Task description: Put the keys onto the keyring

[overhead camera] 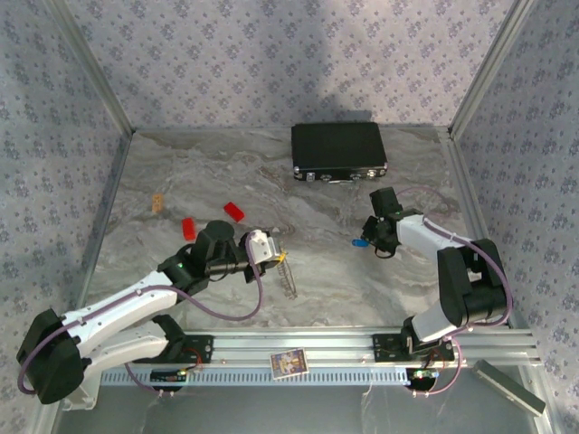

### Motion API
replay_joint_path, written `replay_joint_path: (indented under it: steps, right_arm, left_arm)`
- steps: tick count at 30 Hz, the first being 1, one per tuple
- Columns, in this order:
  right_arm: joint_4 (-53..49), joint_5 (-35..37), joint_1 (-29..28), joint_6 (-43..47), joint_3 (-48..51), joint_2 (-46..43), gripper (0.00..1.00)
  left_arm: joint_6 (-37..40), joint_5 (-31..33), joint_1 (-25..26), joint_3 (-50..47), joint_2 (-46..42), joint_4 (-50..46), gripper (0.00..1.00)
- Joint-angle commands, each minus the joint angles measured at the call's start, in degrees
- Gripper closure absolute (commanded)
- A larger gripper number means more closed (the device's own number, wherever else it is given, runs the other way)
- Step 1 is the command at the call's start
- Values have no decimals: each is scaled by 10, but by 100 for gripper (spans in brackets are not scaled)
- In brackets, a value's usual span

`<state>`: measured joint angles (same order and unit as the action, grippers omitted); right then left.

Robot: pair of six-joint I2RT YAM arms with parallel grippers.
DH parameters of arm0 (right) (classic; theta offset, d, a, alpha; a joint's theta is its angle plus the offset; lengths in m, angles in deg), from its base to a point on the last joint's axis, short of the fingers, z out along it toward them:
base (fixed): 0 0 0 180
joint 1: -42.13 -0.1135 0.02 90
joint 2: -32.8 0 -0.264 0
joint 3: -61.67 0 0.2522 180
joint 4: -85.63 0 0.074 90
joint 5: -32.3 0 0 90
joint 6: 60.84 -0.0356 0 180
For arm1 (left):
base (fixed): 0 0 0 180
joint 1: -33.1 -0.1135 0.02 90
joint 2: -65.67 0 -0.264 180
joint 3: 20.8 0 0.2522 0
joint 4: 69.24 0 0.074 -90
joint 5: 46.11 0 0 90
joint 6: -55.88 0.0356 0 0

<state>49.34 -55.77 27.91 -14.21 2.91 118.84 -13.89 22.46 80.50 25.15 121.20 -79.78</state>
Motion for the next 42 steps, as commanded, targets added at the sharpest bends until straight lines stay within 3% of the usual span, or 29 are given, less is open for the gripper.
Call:
replay_joint_path:
  steps: [1,10,16,25,28,34,42]
  right_arm:
    - [-16,11,0,-12,8,8,72]
    - [-5,1,-1,-13,13,16,82]
    - [-4,0,0,-12,12,19,83]
    - [-6,-4,-2,-3,9,8,100]
    - [-12,-10,-9,17,5,-7,100]
    - [-74,-25,-58,99,-32,-32,100]
    - [-162,-57,-165,155,-68,-31,100]
  left_arm:
    - [-1,-16,6,-1,-7,25,100]
    - [2,-25,7,1,-6,18,100]
    - [8,-28,9,1,-7,15,100]
    - [13,-27,10,0,-7,11,100]
    - [14,-27,10,0,-6,11,100]
    - [9,-10,10,-4,-9,19,100]
    - [12,14,10,-12,-14,29,100]
